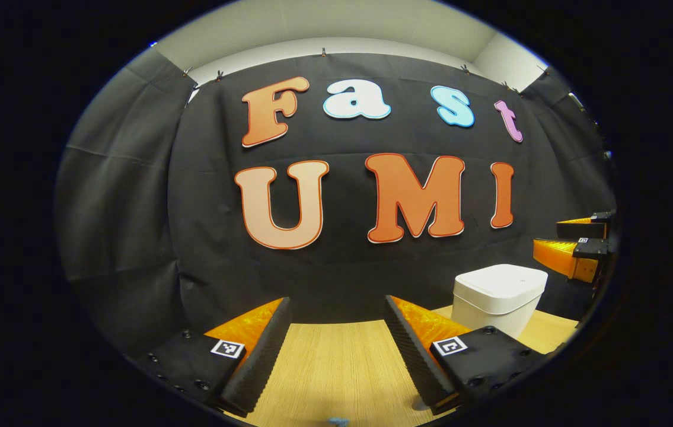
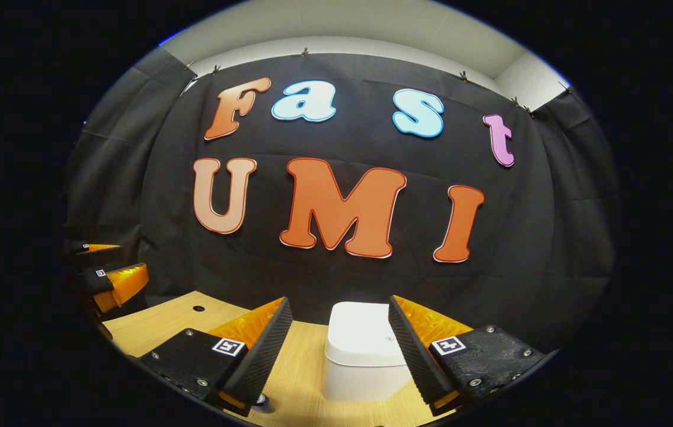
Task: Press the lid of the desktop garbage bin to open it, pick up the crumpled paper on the desktop and throw it into the bin, then pick up the pop can on the desktop and drop it into the bin, and finally close the garbage bin lid.
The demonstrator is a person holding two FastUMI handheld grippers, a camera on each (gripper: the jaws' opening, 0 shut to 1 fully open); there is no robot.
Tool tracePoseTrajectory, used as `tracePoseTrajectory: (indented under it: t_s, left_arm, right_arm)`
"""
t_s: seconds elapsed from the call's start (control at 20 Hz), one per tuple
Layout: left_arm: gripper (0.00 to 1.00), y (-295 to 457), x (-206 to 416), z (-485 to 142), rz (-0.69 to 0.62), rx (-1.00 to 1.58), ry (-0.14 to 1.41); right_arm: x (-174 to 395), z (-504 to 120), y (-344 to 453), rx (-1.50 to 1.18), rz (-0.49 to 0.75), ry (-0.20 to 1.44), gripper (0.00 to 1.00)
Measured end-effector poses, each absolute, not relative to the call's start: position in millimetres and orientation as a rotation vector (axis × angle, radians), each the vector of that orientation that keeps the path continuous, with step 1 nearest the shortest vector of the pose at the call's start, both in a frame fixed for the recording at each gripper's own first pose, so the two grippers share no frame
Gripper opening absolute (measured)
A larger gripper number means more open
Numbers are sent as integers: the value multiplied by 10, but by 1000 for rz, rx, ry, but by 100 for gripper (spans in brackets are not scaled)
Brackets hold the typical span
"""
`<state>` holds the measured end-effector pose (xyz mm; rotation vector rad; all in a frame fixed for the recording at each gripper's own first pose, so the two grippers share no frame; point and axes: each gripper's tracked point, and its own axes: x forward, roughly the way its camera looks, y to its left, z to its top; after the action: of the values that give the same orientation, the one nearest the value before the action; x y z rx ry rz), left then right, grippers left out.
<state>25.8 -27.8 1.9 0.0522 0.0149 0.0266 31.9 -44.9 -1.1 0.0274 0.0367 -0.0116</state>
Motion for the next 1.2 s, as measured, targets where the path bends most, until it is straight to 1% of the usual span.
tracePoseTrajectory:
  t_s: [0.5,0.9,1.0,1.1,1.15,1.2]
  left_arm:
    - [99,-330,292,-129,17,65,48]
    - [99,-359,249,-269,20,71,76]
    - [99,-341,226,-311,26,71,85]
    - [99,-340,218,-354,34,72,96]
    - [99,-330,208,-395,37,71,101]
    - [99,-330,203,-405,42,71,106]
  right_arm:
    - [449,-26,-768,40,-65,124,99]
    - [575,23,-1049,11,-74,181,94]
    - [631,14,-1098,10,-61,210,90]
    - [693,-1,-1069,1,-15,246,83]
    - [719,-3,-1088,-13,-9,258,74]
    - [741,2,-1137,-30,-7,268,69]
